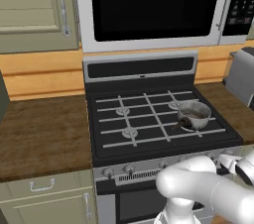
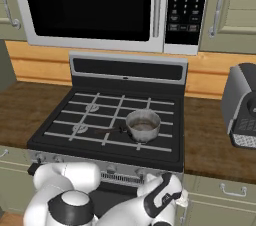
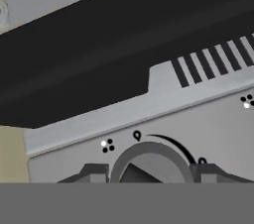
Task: Turn off the front right burner of the stove.
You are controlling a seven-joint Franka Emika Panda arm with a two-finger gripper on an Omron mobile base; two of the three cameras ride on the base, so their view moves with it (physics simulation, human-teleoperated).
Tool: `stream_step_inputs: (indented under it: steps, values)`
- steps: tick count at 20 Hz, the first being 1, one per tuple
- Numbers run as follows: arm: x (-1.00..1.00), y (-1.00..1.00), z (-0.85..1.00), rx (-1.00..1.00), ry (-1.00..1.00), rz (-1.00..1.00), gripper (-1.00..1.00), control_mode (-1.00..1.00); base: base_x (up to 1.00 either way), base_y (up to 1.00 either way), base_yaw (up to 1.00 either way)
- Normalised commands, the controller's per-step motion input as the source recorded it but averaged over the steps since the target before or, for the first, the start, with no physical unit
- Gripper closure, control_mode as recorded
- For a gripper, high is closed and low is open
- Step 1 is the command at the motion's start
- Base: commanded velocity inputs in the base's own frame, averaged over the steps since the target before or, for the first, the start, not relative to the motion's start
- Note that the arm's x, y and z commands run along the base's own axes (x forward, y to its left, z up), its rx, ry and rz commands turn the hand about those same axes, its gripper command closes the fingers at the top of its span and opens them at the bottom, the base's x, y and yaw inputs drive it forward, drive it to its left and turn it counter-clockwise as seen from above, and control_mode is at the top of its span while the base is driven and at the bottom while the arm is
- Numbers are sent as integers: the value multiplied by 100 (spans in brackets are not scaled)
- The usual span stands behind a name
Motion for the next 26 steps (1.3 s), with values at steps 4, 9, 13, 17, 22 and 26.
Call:
stream_step_inputs:
  steps: [4, 9, 13, 17, 22, 26]
  values:
    - [-19, -11, -10, 31, 5, 0, 100, -100, 0, 0, 0]
    - [-26, -8, -14, 31, 5, 0, 100, -100, 0, 0, 0]
    - [-36, -13, -18, 35, 4, 0, 100, -100, 0, 0, 0]
    - [-49, -14, -25, 37, 0, 0, 100, -100, 0, 0, 0]
    - [-68, -19, -39, 40, 0, 0, 100, -100, 0, 0, 0]
    - [-66, -26, -45, 45, 0, 0, 100, -100, 0, 0, 0]
